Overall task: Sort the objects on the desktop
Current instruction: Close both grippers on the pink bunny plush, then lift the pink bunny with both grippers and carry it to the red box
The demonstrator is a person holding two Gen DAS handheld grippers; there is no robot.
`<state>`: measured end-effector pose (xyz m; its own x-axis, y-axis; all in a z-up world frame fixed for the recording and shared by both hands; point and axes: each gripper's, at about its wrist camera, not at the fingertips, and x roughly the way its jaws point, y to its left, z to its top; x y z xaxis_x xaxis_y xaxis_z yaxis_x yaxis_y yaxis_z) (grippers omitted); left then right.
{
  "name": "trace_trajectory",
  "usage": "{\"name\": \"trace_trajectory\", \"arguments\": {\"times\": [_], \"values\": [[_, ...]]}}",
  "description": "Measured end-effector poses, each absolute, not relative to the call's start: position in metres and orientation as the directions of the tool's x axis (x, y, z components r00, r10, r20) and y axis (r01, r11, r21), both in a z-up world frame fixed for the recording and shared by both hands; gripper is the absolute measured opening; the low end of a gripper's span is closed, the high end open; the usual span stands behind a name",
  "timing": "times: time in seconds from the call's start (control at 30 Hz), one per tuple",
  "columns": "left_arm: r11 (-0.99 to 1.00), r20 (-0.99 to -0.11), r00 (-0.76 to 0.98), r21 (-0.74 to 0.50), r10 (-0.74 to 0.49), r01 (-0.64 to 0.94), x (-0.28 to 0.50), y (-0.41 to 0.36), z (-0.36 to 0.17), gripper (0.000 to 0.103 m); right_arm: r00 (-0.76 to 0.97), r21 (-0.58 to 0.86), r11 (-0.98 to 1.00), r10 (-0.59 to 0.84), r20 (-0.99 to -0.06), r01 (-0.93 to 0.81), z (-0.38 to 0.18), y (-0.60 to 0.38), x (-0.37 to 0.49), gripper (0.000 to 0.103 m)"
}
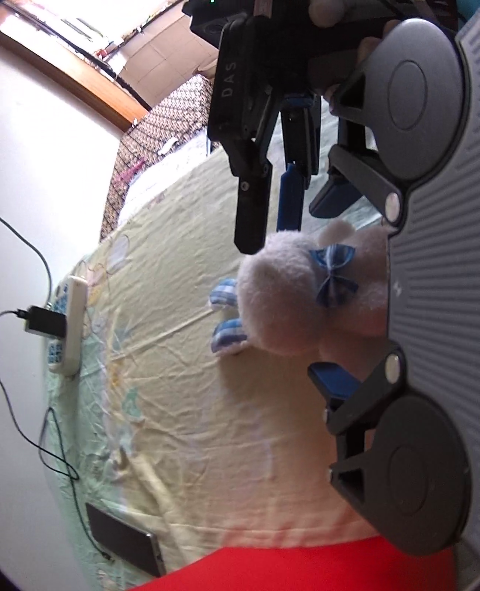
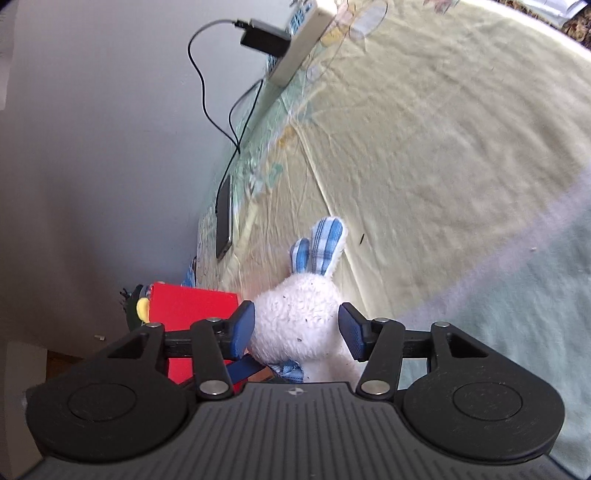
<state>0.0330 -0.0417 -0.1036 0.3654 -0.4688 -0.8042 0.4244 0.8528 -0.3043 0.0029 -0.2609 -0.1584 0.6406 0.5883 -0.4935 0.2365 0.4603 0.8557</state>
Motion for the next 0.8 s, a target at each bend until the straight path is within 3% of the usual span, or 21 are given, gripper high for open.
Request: {"name": "trace_trajectory", "arguments": {"times": [0.17, 0.3, 0.53, 0.8], "values": [[0.864, -0.834, 0.313, -0.327, -0.455, 0.383, 0.050, -0.042, -0.120, 0.069, 0.618, 0.855, 0.475, 0.613, -0.492, 0.210, -0.163, -0.253, 0.016, 0.058], [0.869, -0.839, 0.301, -0.343, -0.454, 0.356, 0.057, -0.039, -0.124, 0.070, 0.583, 0.866, 0.453, 0.651, -0.485, 0.214, -0.174, -0.245, 0.026, 0.065], [0.877, -0.842, 0.295, -0.357, -0.451, 0.321, 0.061, -0.036, -0.127, 0.071, 0.552, 0.866, 0.469, 0.681, -0.481, 0.176, -0.173, -0.237, 0.033, 0.064], [0.874, -0.852, 0.309, -0.292, -0.422, 0.389, 0.044, -0.050, -0.121, 0.070, 0.536, 0.867, 0.461, 0.692, -0.484, 0.188, -0.167, -0.242, 0.017, 0.062]]}}
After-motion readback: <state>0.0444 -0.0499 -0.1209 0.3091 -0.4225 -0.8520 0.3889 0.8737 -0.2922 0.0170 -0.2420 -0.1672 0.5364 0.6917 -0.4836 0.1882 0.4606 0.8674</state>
